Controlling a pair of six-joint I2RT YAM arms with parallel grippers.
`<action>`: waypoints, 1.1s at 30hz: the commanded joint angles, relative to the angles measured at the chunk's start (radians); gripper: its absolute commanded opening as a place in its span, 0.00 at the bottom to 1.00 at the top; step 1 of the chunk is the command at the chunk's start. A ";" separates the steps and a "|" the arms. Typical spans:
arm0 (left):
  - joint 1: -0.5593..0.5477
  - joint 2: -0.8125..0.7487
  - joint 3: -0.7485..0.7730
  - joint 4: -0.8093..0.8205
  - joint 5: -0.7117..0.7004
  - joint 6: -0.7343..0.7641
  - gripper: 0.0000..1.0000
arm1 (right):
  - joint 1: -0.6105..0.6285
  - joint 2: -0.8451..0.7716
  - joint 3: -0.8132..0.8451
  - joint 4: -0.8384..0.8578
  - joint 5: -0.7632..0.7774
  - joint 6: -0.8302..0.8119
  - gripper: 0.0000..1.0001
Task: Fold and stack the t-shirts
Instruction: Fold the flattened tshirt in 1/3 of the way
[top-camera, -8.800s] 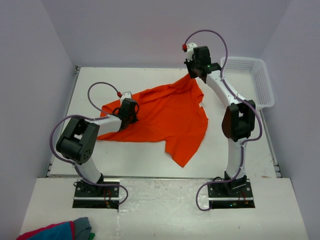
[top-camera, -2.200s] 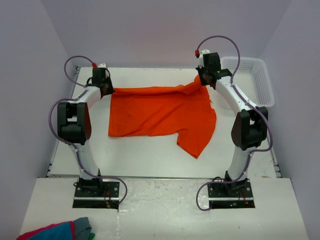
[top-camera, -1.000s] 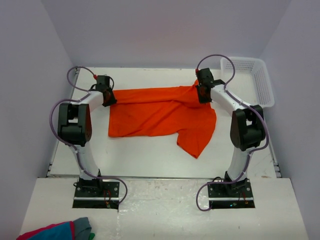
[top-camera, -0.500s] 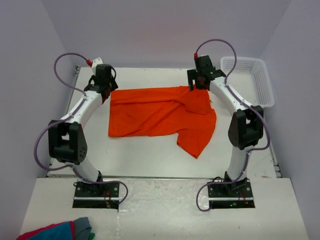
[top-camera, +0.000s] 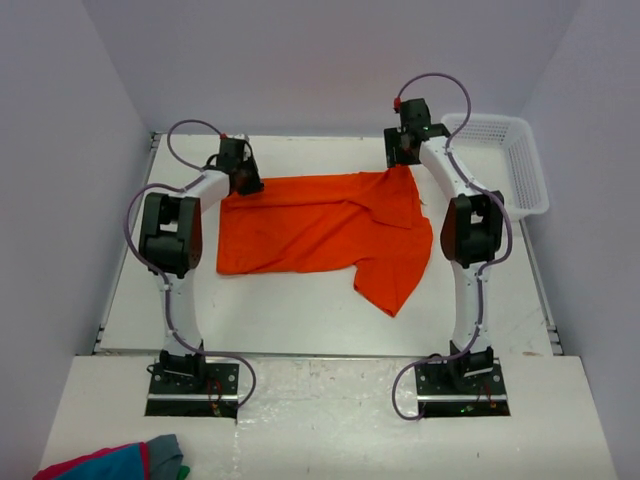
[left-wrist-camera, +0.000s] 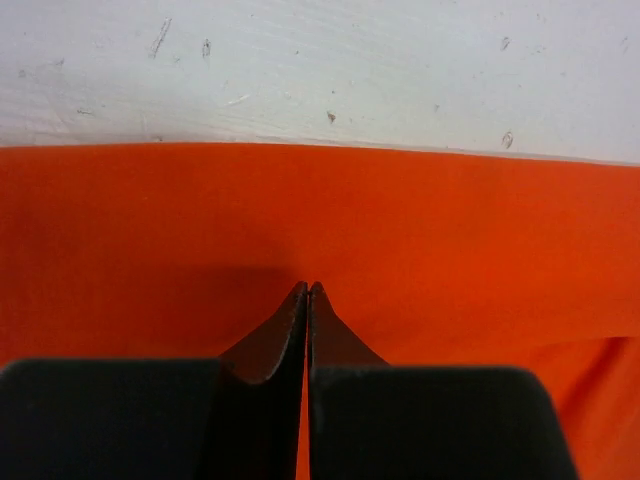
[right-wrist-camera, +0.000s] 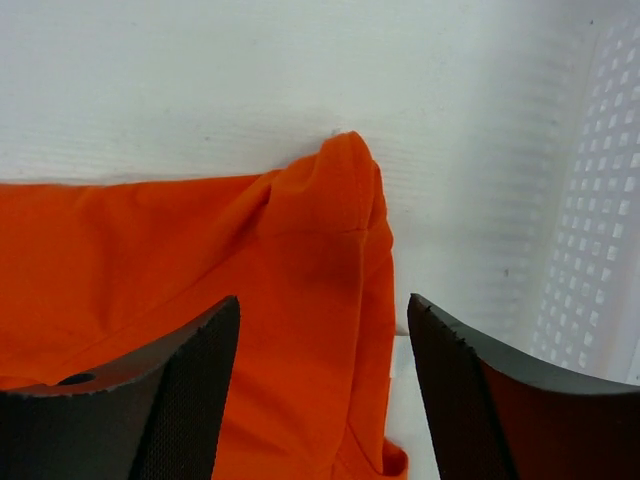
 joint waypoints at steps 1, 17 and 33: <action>0.020 -0.013 0.037 0.050 0.080 0.021 0.00 | -0.042 -0.002 0.074 -0.019 -0.055 -0.020 0.68; 0.048 0.010 0.002 0.045 0.071 0.015 0.00 | -0.099 0.102 0.131 -0.016 -0.259 0.002 0.48; 0.049 0.031 -0.012 0.022 0.036 0.030 0.00 | -0.114 0.173 0.166 -0.008 -0.264 0.020 0.31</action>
